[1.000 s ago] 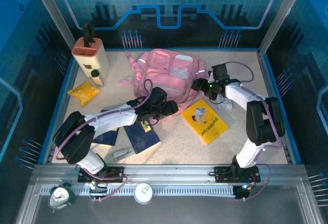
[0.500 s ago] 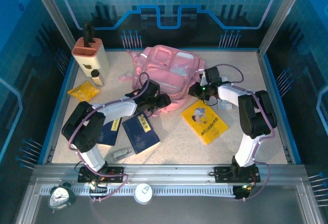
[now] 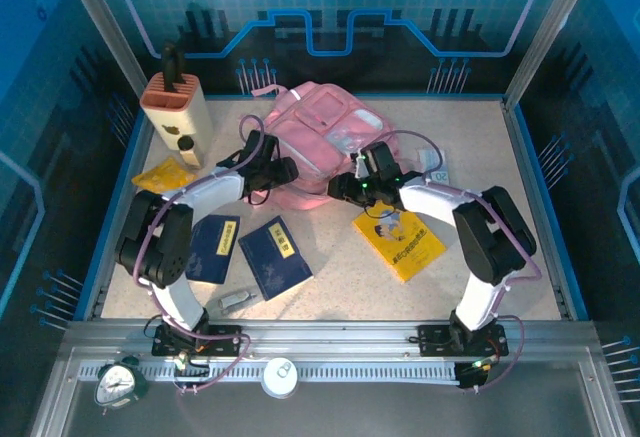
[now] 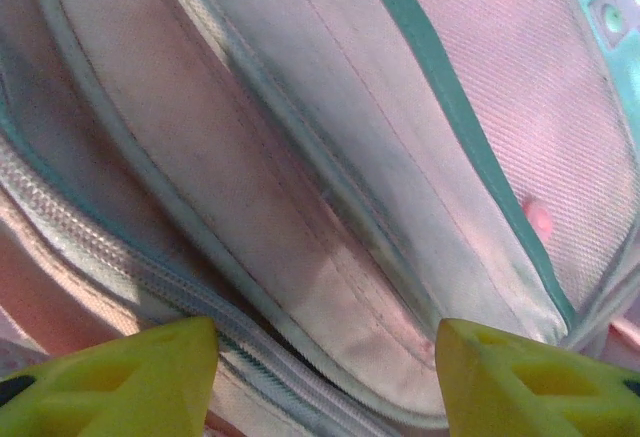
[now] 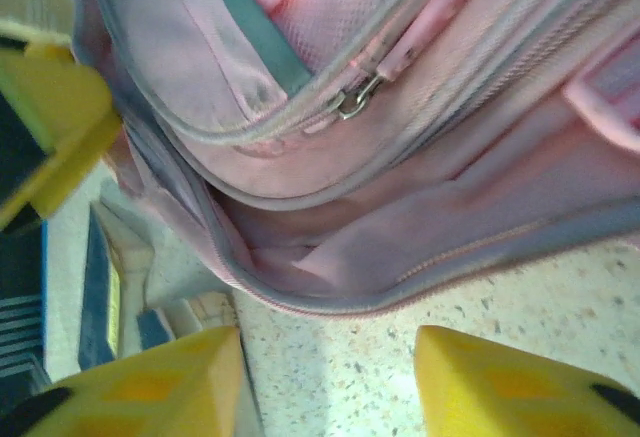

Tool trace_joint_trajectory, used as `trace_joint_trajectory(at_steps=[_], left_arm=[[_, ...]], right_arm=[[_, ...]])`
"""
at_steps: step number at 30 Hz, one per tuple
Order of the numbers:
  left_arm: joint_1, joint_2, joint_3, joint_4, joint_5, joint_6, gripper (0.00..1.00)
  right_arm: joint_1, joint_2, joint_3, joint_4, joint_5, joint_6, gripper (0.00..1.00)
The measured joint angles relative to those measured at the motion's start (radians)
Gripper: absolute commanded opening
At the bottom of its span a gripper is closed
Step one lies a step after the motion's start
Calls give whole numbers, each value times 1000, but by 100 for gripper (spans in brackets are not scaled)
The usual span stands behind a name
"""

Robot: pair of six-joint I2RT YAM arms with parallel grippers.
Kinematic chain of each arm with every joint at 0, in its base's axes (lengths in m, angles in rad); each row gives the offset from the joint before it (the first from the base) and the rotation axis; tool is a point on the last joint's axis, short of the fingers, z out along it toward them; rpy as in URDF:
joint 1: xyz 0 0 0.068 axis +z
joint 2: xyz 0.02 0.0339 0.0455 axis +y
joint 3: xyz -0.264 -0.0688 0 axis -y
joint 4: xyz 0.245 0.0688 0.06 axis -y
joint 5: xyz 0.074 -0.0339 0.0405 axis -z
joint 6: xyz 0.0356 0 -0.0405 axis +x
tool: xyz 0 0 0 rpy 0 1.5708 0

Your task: Pack the student bag

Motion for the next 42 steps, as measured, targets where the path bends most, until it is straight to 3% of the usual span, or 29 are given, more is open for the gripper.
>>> trace_joint_trajectory(at_steps=[4, 8, 12, 20, 24, 36, 42], left_arm=[[-5, -75, -9, -24, 27, -16, 63], [-42, -172, -51, -24, 46, -84, 64], [-137, -195, -74, -23, 49, -140, 65], [-293, -167, -87, 14, 49, -200, 65], [-319, -108, -87, 43, 48, -222, 64], [-334, -41, -87, 56, 18, -193, 60], [-309, -13, -87, 55, -8, -135, 57]], right_arm=[[-59, -107, -1, -55, 14, -5, 74], [-182, -129, 10, -112, 16, -11, 80], [-261, -43, 54, -159, 11, -13, 81], [-276, 149, 190, -171, 7, -15, 77], [-278, 216, 238, -155, 8, -11, 69], [-282, 269, 276, -100, 11, -14, 11], [-284, 231, 268, -102, 13, -13, 1]])
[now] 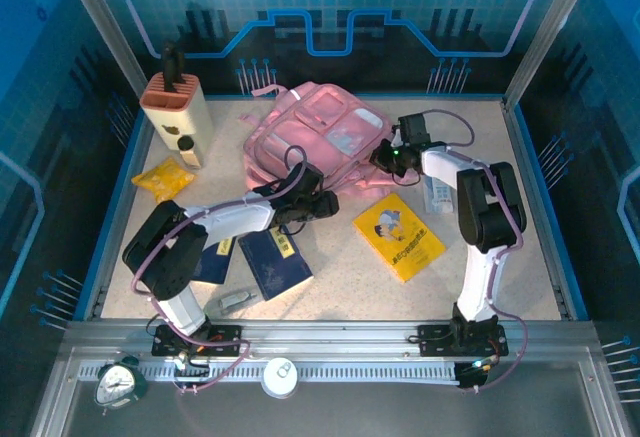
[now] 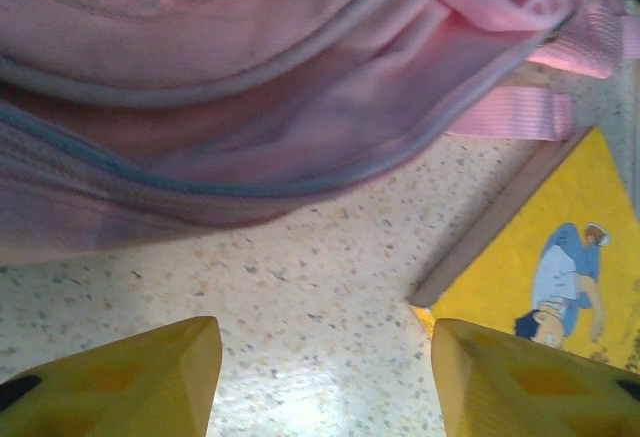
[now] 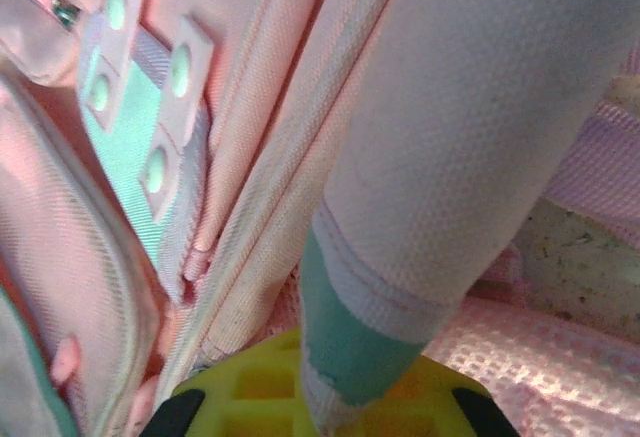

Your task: Pack the student bag

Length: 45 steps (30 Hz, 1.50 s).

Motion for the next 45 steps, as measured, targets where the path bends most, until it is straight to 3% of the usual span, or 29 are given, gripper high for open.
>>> trace_joint_trajectory(at_steps=[11, 21, 26, 30, 36, 45], left_arm=[[158, 14, 42, -26, -15, 124, 57], [216, -56, 122, -174, -22, 250, 61], [143, -237, 62, -184, -10, 251, 61], [8, -312, 5, -155, -3, 239, 59], [-140, -266, -40, -44, -3, 262, 59], [-165, -51, 21, 72, -8, 312, 57]], right_arm=[[39, -368, -206, -4, 4, 6, 0], [171, -526, -320, -43, 214, 183, 0], [197, -531, -327, -56, 280, 256, 0], [207, -540, -327, -65, 302, 288, 0], [210, -560, -327, -81, 310, 299, 0], [210, -565, -327, -82, 309, 299, 0]])
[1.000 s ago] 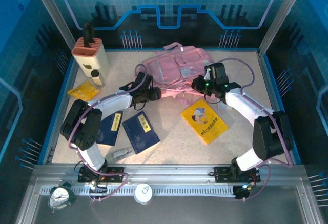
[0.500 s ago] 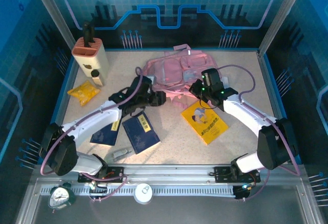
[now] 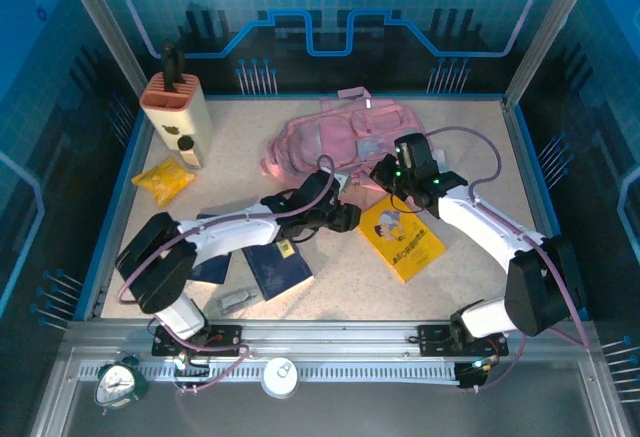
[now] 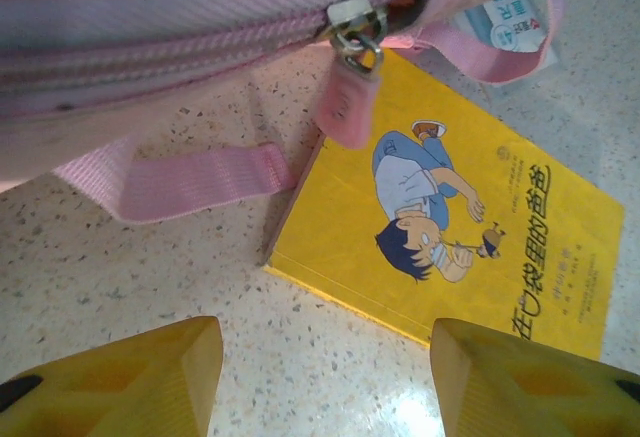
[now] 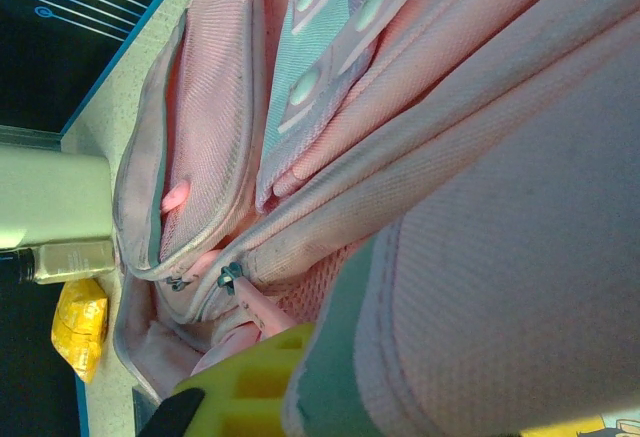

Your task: Pack the student bag

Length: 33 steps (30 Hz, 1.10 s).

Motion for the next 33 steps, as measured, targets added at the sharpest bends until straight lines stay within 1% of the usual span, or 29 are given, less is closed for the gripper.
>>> trace_joint_trajectory(at_steps=[3, 9, 14, 17, 22, 27, 33], left_arm=[[0, 30, 11, 35, -23, 0, 57], [0, 85, 76, 45, -80, 4, 55], [0, 115, 125, 37, -131, 4, 51], [0, 137, 160, 24, -164, 2, 42], [0, 173, 212, -17, -208, -11, 33], [0, 187, 230, -24, -227, -28, 15], [-11, 187, 231, -23, -237, -53, 0]], right_arm=[[0, -1, -1, 1, 0, 0, 0], [0, -4, -2, 1, 0, 0, 0], [0, -11, -4, 5, 0, 0, 0], [0, -14, -9, 13, 1, 0, 0], [0, -14, -16, 21, 11, 0, 0], [0, -16, -18, 27, 16, 0, 0], [-1, -32, -31, 31, 16, -1, 0]])
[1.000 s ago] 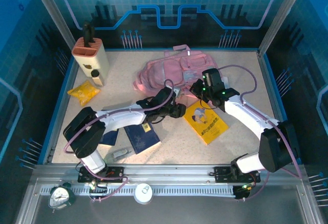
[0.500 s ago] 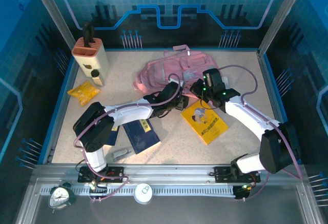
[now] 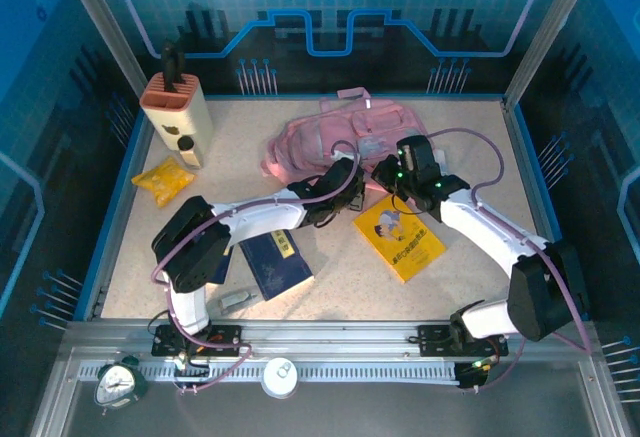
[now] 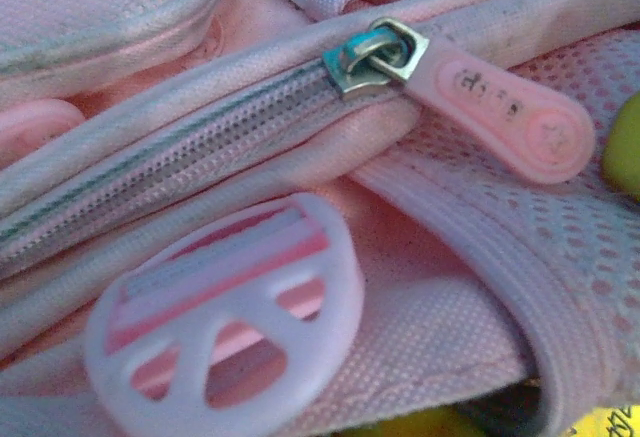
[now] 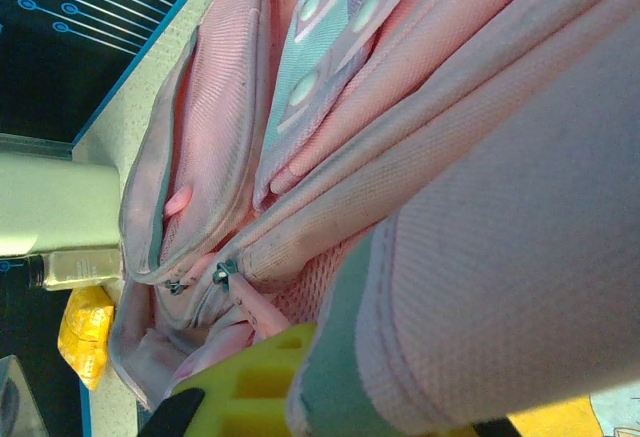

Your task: Pack the student bag

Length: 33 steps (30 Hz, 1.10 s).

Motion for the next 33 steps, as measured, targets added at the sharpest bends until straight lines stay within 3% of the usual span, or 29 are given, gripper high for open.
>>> trace_joint_trajectory(at_steps=[9, 21, 27, 33], left_arm=[[8, -58, -35, -13, 1, -16, 0], [98, -217, -193, -69, 70, -26, 0], [117, -234, -208, -82, 155, -3, 0], [93, -220, -187, -69, 215, -15, 0]], right_arm=[[-27, -22, -5, -2, -28, -12, 0], [-99, -25, -7, -6, -126, -77, 0], [-150, 108, 111, -57, -193, -156, 0], [-199, 263, 268, -92, -245, -225, 13]])
